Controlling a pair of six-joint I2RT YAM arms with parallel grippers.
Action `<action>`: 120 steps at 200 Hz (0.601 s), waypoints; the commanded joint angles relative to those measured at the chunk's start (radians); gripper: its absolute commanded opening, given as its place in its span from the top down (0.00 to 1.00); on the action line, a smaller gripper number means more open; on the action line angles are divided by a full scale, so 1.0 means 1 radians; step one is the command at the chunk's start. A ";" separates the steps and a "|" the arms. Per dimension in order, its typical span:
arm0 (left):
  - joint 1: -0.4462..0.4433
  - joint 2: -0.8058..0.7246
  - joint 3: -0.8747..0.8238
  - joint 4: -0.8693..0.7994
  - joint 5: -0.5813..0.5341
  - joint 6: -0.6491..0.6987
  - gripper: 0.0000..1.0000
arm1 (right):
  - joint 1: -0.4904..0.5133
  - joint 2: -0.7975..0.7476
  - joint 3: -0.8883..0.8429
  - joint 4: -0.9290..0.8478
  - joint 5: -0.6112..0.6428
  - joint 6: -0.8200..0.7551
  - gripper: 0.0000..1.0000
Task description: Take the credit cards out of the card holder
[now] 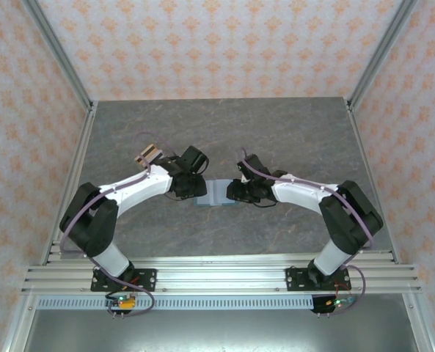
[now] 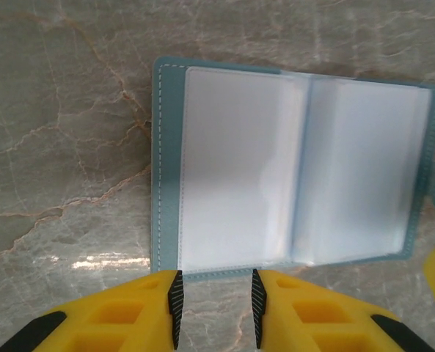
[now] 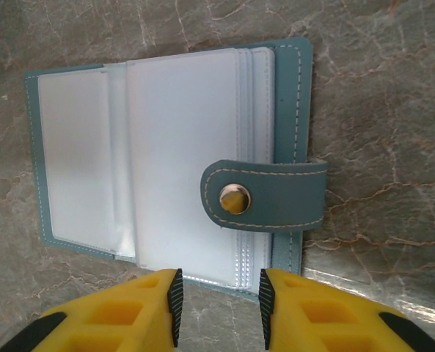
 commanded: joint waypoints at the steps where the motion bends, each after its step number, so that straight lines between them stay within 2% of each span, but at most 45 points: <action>1: -0.011 0.040 0.030 0.006 -0.033 -0.042 0.68 | 0.009 0.018 0.026 -0.008 0.017 0.019 0.65; 120: -0.013 0.165 0.065 -0.007 -0.024 -0.071 0.67 | 0.011 0.068 0.059 -0.013 0.018 0.006 0.60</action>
